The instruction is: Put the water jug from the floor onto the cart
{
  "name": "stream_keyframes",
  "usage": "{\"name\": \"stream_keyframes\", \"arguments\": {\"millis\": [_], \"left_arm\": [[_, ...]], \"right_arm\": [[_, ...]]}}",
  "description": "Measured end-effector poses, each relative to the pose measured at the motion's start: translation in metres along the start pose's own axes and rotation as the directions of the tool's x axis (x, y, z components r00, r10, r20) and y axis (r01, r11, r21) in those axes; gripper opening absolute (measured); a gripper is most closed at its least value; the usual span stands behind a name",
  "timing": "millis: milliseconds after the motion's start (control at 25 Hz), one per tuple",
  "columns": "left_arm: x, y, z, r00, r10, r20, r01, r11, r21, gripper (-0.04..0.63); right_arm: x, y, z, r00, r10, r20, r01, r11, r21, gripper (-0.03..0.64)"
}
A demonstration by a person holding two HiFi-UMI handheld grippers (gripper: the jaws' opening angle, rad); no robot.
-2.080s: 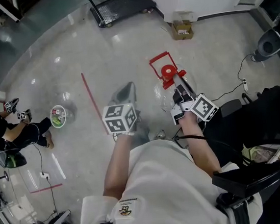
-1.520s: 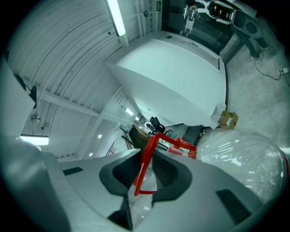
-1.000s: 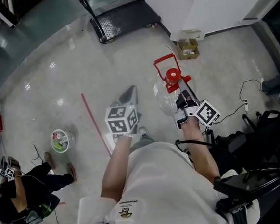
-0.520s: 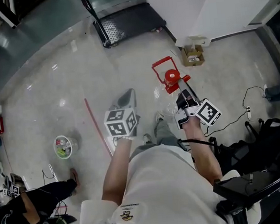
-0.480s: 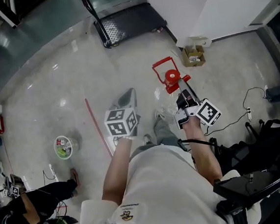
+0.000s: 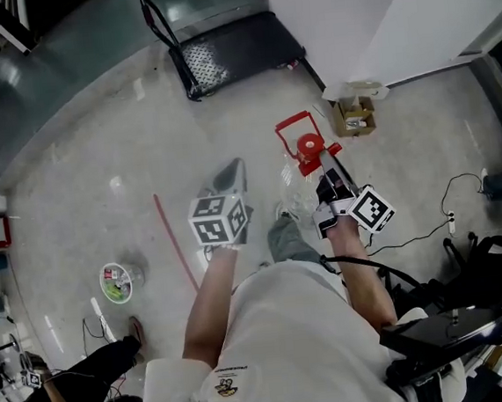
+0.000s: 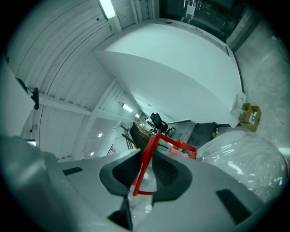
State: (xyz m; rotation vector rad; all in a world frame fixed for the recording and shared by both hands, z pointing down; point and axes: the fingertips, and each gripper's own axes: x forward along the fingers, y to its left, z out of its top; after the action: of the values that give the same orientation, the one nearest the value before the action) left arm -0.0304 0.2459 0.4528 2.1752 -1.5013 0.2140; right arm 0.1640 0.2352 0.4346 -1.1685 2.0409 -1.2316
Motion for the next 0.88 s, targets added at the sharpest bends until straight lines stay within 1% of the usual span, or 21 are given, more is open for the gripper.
{"name": "stream_keyframes", "arguments": {"millis": [160, 240, 400, 520, 600, 680, 760, 840, 880], "left_arm": [[0.057, 0.010, 0.038, 1.000, 0.004, -0.005, -0.004, 1.000, 0.005, 0.002], [0.082, 0.014, 0.052, 1.000, 0.009, -0.009, -0.009, 1.000, 0.004, 0.002], [0.127, 0.007, 0.062, 1.000, 0.018, -0.010, -0.018, 1.000, 0.001, 0.002], [0.158, 0.000, 0.071, 1.000, 0.031, -0.005, -0.031, 1.000, 0.004, 0.002], [0.177, 0.000, 0.080, 0.999, 0.040, -0.003, -0.040, 0.999, 0.002, 0.002], [0.193, 0.005, 0.089, 0.999, 0.047, -0.004, -0.047, 0.999, 0.001, 0.002], [0.205, 0.012, 0.094, 0.999, 0.053, -0.009, -0.053, 0.999, -0.003, 0.002], [0.217, 0.019, 0.094, 0.998, 0.061, -0.016, -0.061, 0.998, -0.008, 0.002], [0.223, 0.022, 0.095, 0.998, 0.065, -0.019, -0.065, 0.998, -0.011, 0.002]], "right_arm": [[0.051, -0.015, 0.040, 1.000, -0.003, -0.011, 0.002, 0.999, -0.039, 0.077], [0.075, -0.019, 0.056, 1.000, 0.018, -0.019, -0.019, 0.999, -0.031, 0.077], [0.102, -0.048, 0.090, 1.000, 0.007, -0.020, -0.007, 1.000, -0.009, 0.077], [0.125, -0.060, 0.120, 0.999, 0.045, -0.020, -0.045, 0.999, -0.020, 0.077], [0.141, -0.071, 0.136, 0.999, 0.025, -0.029, -0.026, 0.999, -0.028, 0.077], [0.161, -0.075, 0.146, 0.999, 0.040, -0.035, -0.041, 0.999, -0.035, 0.077], [0.178, -0.081, 0.149, 0.998, 0.038, -0.040, -0.038, 0.999, 0.000, 0.077], [0.188, -0.092, 0.150, 0.999, 0.008, -0.043, -0.006, 0.999, 0.053, 0.077], [0.193, -0.097, 0.154, 0.999, 0.004, -0.045, -0.001, 0.999, 0.052, 0.077]]}}
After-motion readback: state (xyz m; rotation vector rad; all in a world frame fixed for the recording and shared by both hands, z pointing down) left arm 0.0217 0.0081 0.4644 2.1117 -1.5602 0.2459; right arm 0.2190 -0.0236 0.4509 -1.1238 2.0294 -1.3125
